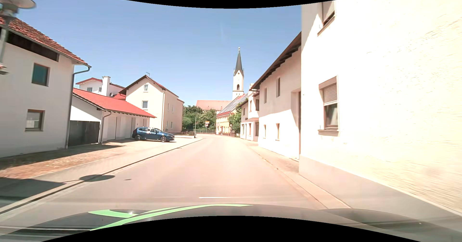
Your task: Follow the waypoints while adhering to traffic rules and regulations
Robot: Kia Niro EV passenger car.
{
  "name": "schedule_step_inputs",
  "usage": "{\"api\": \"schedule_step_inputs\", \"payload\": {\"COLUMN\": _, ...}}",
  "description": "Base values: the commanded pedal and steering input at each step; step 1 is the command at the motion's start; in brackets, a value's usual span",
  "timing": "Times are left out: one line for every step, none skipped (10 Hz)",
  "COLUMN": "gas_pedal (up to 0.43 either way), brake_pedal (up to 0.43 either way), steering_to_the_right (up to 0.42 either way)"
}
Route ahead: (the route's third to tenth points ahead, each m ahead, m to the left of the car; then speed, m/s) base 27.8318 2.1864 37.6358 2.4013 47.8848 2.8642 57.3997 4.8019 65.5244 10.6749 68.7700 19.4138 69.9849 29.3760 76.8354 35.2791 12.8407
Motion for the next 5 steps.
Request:
{"api": "schedule_step_inputs", "payload": {"gas_pedal": 0.039, "brake_pedal": 0.0, "steering_to_the_right": 0.004}}
{"api": "schedule_step_inputs", "payload": {"gas_pedal": 0.028, "brake_pedal": 0.0, "steering_to_the_right": 0.004}}
{"api": "schedule_step_inputs", "payload": {"gas_pedal": 0.02, "brake_pedal": 0.0, "steering_to_the_right": 0.004}}
{"api": "schedule_step_inputs", "payload": {"gas_pedal": 0.008, "brake_pedal": 0.0, "steering_to_the_right": 0.004}}
{"api": "schedule_step_inputs", "payload": {"gas_pedal": 0.0, "brake_pedal": 0.0, "steering_to_the_right": 0.003}}
